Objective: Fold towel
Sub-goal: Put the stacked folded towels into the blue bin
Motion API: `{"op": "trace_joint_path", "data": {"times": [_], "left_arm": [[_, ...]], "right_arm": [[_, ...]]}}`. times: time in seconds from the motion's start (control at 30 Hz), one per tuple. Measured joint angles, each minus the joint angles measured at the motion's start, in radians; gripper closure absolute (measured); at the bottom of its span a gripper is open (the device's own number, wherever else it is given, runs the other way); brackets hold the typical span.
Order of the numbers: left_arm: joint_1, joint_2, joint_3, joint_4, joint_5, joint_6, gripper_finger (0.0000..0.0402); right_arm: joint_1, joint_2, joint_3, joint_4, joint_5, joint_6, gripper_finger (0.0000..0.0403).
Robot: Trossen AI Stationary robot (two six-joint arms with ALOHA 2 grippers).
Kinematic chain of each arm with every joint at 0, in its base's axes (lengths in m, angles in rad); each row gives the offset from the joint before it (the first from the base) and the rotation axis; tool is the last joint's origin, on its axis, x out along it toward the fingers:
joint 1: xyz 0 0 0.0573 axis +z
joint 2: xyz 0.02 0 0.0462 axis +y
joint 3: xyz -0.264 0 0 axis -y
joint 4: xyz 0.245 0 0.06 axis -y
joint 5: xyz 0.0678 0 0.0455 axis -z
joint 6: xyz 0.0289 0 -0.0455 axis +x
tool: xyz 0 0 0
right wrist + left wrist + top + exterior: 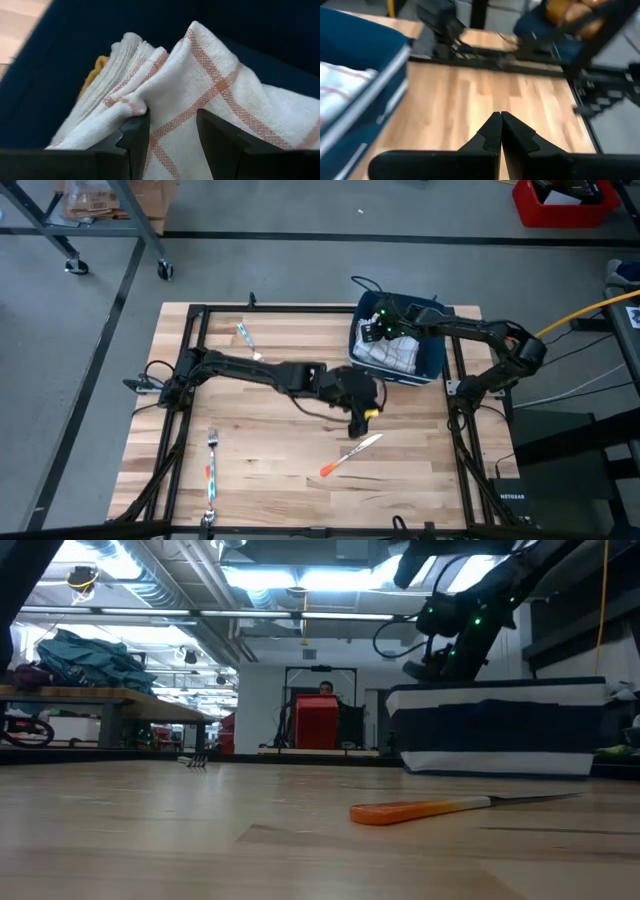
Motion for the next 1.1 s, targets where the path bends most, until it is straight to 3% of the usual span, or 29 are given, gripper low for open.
{"op": "trace_joint_path", "data": {"times": [0.33,0.57,0.83,1.1], "left_arm": [[-0.084,-0.018,0.000,-0.138,-0.003,0.020,0.0399],[-0.108,-0.032,0.000,-0.139,-0.006,0.031,0.0399],[-0.111,-0.032,0.000,-0.178,-0.006,0.026,0.0399],[-0.114,-0.032,0.000,-0.196,-0.006,0.023,0.0399]], "right_arm": [[0.000,0.045,0.001,0.020,-0.002,-0.001,0.0235],[0.001,-0.049,-0.002,0.068,-0.034,-0.002,0.0235],[0.001,-0.180,-0.002,0.008,-0.095,-0.001,0.0235],[0.111,-0.166,-0.001,-0.002,-0.120,0.002,0.0235]]}}
